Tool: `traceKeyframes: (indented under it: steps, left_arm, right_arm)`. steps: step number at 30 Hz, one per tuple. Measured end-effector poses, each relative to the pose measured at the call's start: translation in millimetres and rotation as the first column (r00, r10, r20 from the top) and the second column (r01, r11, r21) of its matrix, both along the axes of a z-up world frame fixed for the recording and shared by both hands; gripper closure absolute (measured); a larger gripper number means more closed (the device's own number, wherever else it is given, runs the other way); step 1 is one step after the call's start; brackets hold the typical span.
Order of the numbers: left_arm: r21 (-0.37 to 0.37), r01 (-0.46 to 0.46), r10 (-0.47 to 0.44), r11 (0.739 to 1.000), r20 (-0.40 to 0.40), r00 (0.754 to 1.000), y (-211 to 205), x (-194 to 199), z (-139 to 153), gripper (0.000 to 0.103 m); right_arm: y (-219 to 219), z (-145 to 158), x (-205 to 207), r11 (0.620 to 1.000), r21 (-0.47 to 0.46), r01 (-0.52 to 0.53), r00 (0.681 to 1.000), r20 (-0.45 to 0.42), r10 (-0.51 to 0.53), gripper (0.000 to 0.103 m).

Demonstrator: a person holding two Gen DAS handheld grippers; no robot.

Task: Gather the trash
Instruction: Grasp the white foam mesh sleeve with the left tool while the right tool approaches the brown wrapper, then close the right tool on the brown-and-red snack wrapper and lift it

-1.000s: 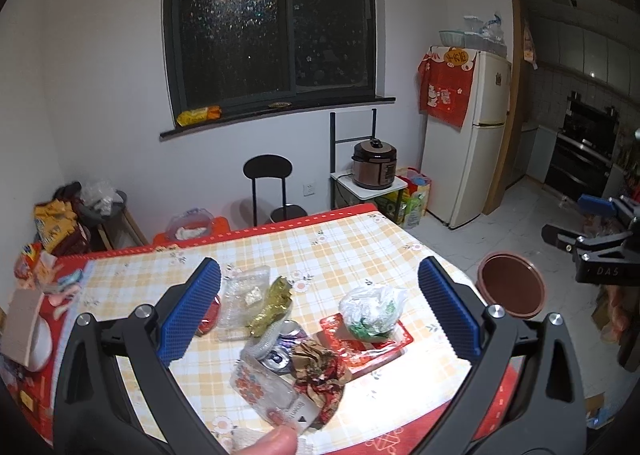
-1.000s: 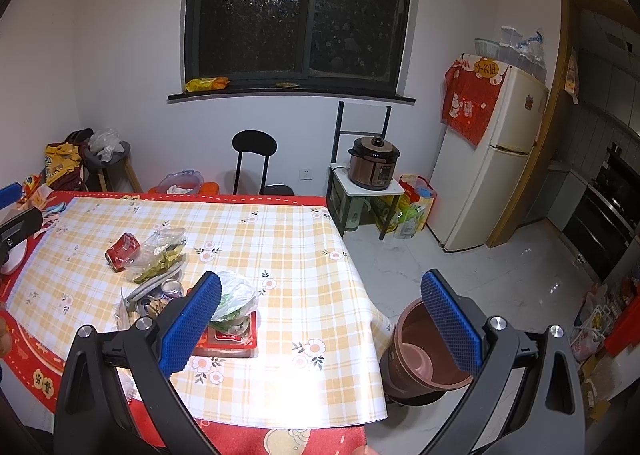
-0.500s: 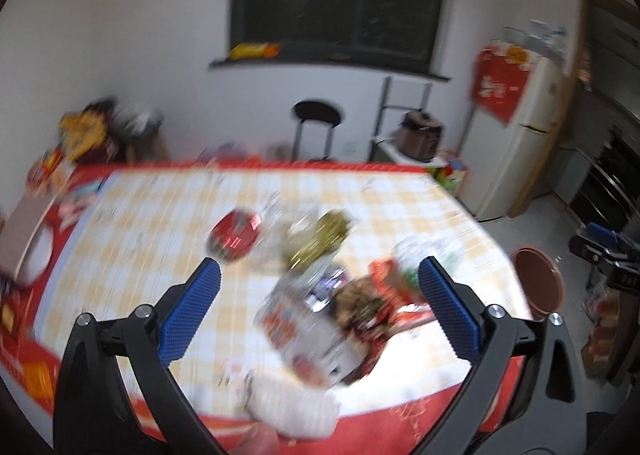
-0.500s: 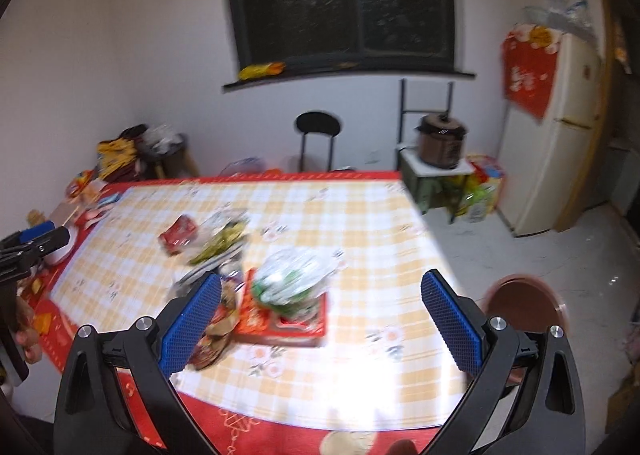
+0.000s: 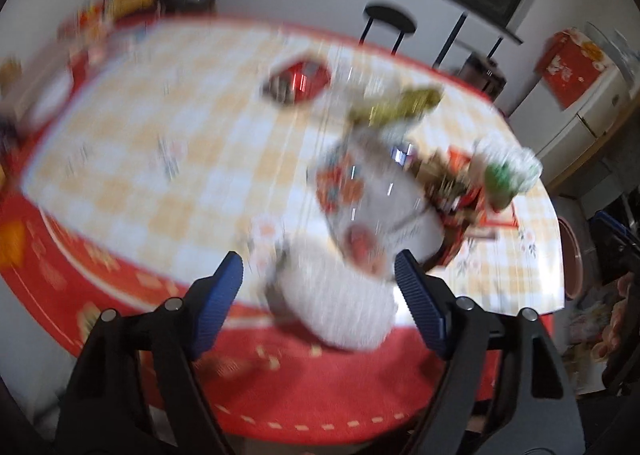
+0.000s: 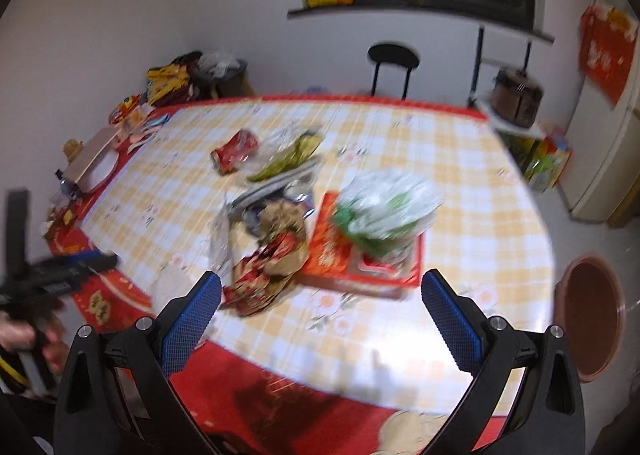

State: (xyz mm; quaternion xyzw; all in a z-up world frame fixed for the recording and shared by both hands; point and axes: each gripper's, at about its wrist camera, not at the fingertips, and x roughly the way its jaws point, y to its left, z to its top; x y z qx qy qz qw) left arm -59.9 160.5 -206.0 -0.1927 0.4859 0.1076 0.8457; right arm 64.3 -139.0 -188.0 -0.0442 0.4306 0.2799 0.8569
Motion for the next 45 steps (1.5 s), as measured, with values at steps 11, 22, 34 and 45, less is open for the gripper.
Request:
traceKeyframes:
  steps: [11, 22, 34, 45]
  left_arm:
    - [-0.31, -0.118, 0.076, 0.943, -0.147, 0.986, 16.0, 3.7, -91.8, 0.028]
    - [-0.41, -0.116, 0.062, 0.905, -0.142, 0.988, 19.7, 21.1, -114.1, 0.052]
    - [-0.377, -0.054, 0.05, 0.925, -0.022, 0.999, 47.8, 9.3, -76.0, 0.068]
    - [-0.333, -0.066, 0.069, 0.941, -0.004, 0.998, 74.3, -7.3, -67.5, 0.068]
  right_arm:
    - [17.0, -22.2, -3.6, 0.998, -0.049, -0.027, 0.998, -0.059, 0.024, 0.004]
    - [26.1, -33.1, -3.1, 0.995, -0.098, -0.008, 0.996, -0.088, -0.001, 0.004]
    - [62.7, -39.9, 4.3, 0.996, -0.059, -0.059, 0.991, -0.122, 0.052, 0.01]
    - [77.5, -68.2, 33.7, 0.999, 0.008, 0.049, 0.986, -0.159, -0.047, 0.03]
